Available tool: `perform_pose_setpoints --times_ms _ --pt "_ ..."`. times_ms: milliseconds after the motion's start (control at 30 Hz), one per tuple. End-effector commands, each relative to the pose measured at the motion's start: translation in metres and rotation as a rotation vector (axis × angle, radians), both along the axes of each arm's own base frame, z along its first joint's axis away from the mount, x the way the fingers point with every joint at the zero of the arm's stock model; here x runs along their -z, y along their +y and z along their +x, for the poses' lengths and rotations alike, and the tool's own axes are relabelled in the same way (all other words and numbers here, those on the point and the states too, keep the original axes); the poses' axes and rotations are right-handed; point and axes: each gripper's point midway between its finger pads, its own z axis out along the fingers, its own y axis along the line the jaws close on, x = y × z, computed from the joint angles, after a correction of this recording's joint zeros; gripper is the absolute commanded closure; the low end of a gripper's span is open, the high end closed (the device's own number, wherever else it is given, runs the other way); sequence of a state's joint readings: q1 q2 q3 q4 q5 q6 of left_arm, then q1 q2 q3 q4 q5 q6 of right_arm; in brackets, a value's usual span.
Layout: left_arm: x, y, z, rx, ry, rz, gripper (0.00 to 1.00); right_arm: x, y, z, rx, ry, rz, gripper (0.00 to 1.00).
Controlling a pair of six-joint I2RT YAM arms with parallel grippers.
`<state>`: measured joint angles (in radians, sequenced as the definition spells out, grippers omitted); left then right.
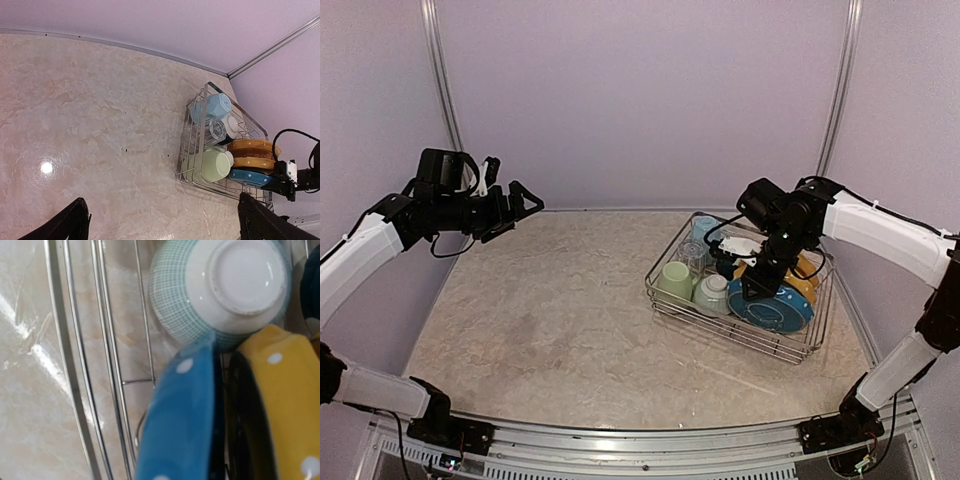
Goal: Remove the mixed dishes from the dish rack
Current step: Grab the plate from the dish rack.
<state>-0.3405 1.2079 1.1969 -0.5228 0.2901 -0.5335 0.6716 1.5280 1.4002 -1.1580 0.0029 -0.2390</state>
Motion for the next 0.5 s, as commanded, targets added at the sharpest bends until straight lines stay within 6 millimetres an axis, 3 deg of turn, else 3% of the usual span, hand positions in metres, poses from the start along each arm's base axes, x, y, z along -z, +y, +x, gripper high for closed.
perform_pose_setpoints --times_ms 0,167,467 --pt "-0.006 -0.005 0.0 0.021 -0.021 -0.011 0.01 -0.053 0.025 0.011 -0.081 -0.123 0.136 1.0" --pt "-0.008 -0.005 0.0 0.017 -0.023 -0.013 0.01 -0.079 0.028 0.007 -0.093 -0.165 0.201 1.0" --pt "-0.013 -0.004 -0.002 0.013 -0.032 -0.015 0.01 -0.099 0.019 -0.007 -0.085 -0.189 0.242 1.0"
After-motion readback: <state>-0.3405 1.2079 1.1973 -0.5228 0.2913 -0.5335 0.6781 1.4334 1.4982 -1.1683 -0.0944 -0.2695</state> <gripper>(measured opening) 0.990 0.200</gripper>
